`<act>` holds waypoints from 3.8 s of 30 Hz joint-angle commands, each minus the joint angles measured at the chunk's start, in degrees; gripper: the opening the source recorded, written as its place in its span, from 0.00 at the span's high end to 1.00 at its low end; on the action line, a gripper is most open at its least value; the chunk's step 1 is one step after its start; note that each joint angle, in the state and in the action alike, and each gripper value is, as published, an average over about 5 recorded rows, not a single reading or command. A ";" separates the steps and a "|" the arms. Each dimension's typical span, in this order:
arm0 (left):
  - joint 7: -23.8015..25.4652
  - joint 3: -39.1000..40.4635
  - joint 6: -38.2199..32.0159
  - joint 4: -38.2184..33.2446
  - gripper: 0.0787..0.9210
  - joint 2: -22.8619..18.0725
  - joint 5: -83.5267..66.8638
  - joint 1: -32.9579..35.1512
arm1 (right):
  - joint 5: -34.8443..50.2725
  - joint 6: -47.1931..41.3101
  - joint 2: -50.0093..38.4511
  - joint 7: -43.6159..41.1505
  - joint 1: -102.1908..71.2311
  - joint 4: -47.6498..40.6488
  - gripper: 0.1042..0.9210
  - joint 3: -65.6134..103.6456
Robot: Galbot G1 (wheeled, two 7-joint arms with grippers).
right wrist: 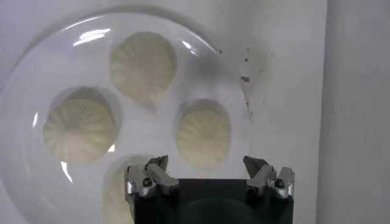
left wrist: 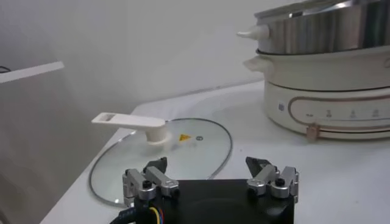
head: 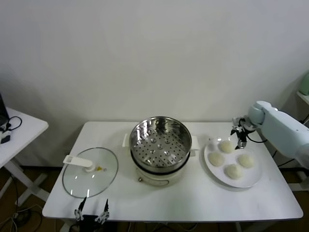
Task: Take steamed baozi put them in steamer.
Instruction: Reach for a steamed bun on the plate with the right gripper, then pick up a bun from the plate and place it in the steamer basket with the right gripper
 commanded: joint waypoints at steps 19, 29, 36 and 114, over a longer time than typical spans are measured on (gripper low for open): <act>-0.26 -0.01 -0.41 0.94 0.12 0.41 0.23 -0.10 | -7.52 7.06 6.71 0.60 -3.05 -10.78 0.12 10.06; -0.25 -0.09 -0.30 1.26 0.12 0.71 0.03 -0.47 | -9.19 7.32 7.65 0.64 -3.02 -12.02 0.12 10.60; -0.25 -0.04 -0.30 1.51 0.12 0.66 -0.02 -0.70 | -10.36 7.42 7.70 0.78 -3.15 -12.25 0.16 10.97; -1.25 -0.73 -0.46 0.53 0.12 -0.34 0.13 -0.37 | -7.16 37.97 22.78 8.97 22.27 17.51 0.34 -26.54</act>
